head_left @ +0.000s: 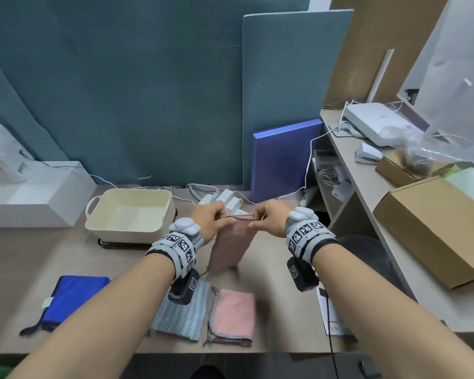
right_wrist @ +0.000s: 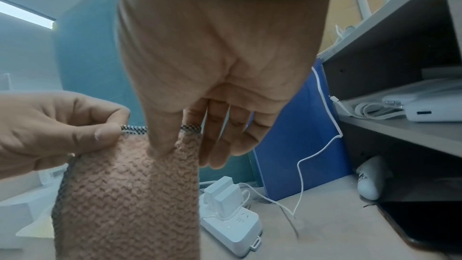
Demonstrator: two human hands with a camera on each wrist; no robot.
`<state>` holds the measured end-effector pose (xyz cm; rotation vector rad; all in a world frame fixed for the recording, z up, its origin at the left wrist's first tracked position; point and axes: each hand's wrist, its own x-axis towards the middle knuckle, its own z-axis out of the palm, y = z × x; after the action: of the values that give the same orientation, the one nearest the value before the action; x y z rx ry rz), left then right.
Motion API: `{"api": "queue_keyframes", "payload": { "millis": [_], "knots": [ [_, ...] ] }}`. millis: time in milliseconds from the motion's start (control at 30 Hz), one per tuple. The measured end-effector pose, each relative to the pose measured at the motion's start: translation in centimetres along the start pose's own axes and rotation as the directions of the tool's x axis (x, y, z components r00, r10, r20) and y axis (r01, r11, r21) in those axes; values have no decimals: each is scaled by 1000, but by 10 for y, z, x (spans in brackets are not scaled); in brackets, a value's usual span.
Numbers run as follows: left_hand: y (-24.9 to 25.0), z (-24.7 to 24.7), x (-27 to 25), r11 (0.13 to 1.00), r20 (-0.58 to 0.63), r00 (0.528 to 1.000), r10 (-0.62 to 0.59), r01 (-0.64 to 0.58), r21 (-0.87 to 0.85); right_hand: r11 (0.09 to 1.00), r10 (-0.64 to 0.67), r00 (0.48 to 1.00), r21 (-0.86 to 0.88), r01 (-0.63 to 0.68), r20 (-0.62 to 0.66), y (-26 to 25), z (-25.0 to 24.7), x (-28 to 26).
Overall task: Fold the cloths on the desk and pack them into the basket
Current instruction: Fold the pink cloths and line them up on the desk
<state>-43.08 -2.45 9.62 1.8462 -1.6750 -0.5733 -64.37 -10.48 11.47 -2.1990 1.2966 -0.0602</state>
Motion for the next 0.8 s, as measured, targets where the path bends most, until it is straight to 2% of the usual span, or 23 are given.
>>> {"api": "queue_keyframes", "payload": {
  "millis": [133, 233, 367, 500, 633, 700, 800],
  "knots": [
    [-11, 2, 22, 998, -9, 998, -60, 59, -33, 982, 18, 992, 188, 6, -123, -3, 0, 22],
    [-8, -7, 38, 996, -64, 996, -58, 53, -70, 970, 29, 971, 241, 30, -239, -6, -14, 36],
    [-1, -19, 59, 991, -34, 998, -44, 40, -124, 940, 3, 972, 331, 77, -236, -2, -31, 50],
    [-12, -2, 46, 991, 154, 988, -25, 45, -129, 930, 11, 991, 366, 38, -131, 20, -8, 44],
    [-38, 45, -3, 991, 385, 922, -45, 91, -100, 915, 42, 992, 394, -86, 119, 53, 60, 24],
    [-61, 76, -24, 989, 440, 895, -73, 121, -82, 914, 85, 978, 375, -152, 189, 76, 101, 16],
    [-77, 94, -41, 989, 470, 873, -133, 149, 3, 898, 137, 963, 382, -220, 233, 89, 135, 4]
  ]
}}
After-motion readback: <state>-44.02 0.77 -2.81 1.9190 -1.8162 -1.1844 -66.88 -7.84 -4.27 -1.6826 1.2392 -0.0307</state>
